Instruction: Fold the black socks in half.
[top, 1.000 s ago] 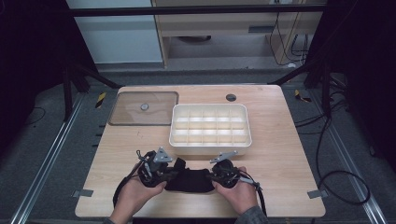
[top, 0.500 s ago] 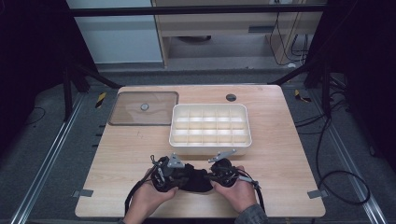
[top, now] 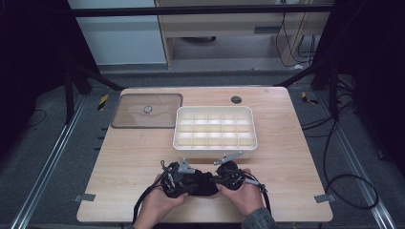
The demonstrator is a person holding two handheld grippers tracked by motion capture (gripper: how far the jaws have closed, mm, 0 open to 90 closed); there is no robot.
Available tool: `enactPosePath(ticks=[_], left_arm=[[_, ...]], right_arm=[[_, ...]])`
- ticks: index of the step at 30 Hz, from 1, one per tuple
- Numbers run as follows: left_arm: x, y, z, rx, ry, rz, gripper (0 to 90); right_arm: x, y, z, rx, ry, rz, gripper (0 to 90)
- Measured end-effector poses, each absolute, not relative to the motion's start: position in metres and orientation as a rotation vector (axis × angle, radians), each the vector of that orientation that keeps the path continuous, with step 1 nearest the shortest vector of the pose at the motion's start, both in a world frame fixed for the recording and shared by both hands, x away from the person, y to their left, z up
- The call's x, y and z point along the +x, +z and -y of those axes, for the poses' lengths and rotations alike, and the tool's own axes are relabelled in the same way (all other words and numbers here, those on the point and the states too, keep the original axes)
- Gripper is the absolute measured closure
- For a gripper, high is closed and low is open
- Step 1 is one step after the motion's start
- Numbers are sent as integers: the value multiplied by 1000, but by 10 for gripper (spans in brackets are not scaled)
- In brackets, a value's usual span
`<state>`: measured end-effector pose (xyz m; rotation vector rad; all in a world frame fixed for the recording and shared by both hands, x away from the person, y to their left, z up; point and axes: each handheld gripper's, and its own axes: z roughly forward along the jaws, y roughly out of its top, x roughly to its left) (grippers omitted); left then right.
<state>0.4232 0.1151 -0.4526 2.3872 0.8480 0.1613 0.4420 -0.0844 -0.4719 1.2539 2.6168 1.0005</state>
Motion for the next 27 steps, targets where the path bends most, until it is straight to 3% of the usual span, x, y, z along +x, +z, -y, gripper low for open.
enactPosePath(ticks=[27], left_arm=[[423,-451,-101,2274,96,-852,661]], right_arm=[[444,-474,97,1294,992,-2601,805]])
